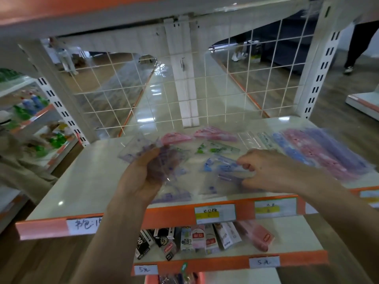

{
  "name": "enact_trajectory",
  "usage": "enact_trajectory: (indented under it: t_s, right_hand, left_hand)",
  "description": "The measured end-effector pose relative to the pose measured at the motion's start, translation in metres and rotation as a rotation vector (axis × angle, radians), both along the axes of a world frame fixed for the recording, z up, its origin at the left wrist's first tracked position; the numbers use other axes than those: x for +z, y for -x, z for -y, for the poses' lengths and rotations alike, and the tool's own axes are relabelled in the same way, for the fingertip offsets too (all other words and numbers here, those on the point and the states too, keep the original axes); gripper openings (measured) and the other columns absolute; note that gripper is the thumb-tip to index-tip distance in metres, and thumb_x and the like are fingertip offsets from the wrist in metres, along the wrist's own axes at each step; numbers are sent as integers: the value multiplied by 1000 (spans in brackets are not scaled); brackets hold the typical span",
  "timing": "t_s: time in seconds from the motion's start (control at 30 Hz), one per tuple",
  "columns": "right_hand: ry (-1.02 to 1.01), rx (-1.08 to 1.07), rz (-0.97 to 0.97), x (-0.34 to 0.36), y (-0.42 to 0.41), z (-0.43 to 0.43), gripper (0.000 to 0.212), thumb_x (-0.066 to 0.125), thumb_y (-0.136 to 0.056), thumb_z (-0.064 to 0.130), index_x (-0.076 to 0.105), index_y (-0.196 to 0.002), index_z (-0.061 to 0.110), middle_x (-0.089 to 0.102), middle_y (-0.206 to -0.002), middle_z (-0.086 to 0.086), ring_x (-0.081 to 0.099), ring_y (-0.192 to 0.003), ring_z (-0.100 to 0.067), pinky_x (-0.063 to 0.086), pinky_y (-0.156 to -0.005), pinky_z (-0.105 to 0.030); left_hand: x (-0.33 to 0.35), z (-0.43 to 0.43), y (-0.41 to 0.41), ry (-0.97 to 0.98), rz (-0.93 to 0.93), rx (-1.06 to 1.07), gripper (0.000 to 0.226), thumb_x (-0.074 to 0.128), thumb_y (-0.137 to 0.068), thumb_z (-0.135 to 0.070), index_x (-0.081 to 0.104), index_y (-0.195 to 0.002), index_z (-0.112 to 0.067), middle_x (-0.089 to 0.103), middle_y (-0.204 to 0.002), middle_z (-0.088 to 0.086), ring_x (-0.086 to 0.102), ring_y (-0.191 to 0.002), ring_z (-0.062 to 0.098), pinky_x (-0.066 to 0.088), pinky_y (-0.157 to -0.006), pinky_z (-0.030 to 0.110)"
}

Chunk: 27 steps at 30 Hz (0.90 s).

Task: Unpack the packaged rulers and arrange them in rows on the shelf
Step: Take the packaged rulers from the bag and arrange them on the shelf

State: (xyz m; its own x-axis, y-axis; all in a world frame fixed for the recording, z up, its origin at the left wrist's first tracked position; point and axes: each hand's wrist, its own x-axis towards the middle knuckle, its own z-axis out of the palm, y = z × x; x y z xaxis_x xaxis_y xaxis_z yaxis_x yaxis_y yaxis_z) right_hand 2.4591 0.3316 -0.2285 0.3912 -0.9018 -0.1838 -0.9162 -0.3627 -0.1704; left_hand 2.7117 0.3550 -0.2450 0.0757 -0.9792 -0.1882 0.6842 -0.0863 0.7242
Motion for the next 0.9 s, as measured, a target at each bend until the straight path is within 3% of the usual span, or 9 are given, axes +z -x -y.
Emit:
enact_trajectory:
  t_s: [0.07,0.13,0.27,0.37,0.43,0.57,0.67,0.77,0.9]
  right_hand:
    - [53,-12,171,7,-11,-2,38,59,-88,40,56,-123,27,58,-117,8,55,-104,-10,45,-91,-28]
    - [44,-34,482,11,-35,-4,28,58,-90,40,61,-114,28,63,-105,12,59,-92,-4,47,-83,-23]
    - [-278,-68,1003,6,-101,-6,16,53,-95,25,65,-93,15,70,-88,-2,67,-72,-8,53,-64,-23]
    - [-232,-158,1230,0,-140,-5,15,58,-93,12,69,-85,18,70,-78,-6,64,-62,-8,50,-56,-19]
    - [-169,-250,1358,-2,-162,-1,22,59,-91,5,69,-77,20,66,-66,-4,59,-55,-8,49,-53,-18]
    - [-166,-291,1410,-4,-199,4,18,56,-92,4,69,-82,11,64,-62,-1,59,-52,-8,48,-51,-20]
    - [-64,-373,1373,-6,-211,6,24,57,-93,9,70,-77,20,58,-53,7,52,-46,-3,44,-47,-17]
    - [-27,-473,1474,-6,-211,5,31,57,-93,8,69,-68,21,57,-49,5,49,-45,-9,42,-47,-19]
    - [-63,-481,1575,-8,-207,8,25,55,-92,2,66,-72,12,63,-54,1,54,-55,-16,47,-55,-25]
  left_hand:
    - [2,-2,-5,26,-14,-12,37,51,-86,-6,72,-56,-12,71,-79,8,68,-79,24,58,-73,39]
    - [4,-3,-12,53,-51,-32,36,50,-86,-4,73,-60,-14,71,-81,8,69,-77,22,57,-76,40]
    - [6,-1,-30,104,-54,-98,21,54,-80,-5,74,-74,-11,73,-84,7,71,-76,19,56,-79,42]
    - [2,5,-53,60,-51,-161,16,57,-79,-7,72,-83,-9,72,-87,7,71,-77,19,59,-61,32]
    - [-2,8,-69,26,-46,-213,17,57,-81,-9,69,-92,-5,72,-89,9,71,-77,21,57,-60,32]
    - [-9,9,-96,3,-70,-258,18,55,-78,-9,73,-79,-5,72,-83,10,71,-70,22,57,-57,31]
    - [-16,13,-121,19,-87,-260,14,56,-81,-7,68,-88,-8,69,-89,9,70,-75,23,57,-60,32]
    - [-17,17,-138,27,-57,-230,18,56,-83,-5,70,-75,-14,70,-94,9,71,-80,25,57,-61,33]
    - [-17,19,-146,58,-44,-175,12,55,-85,-4,62,-86,-13,69,-93,6,71,-80,23,59,-64,32]
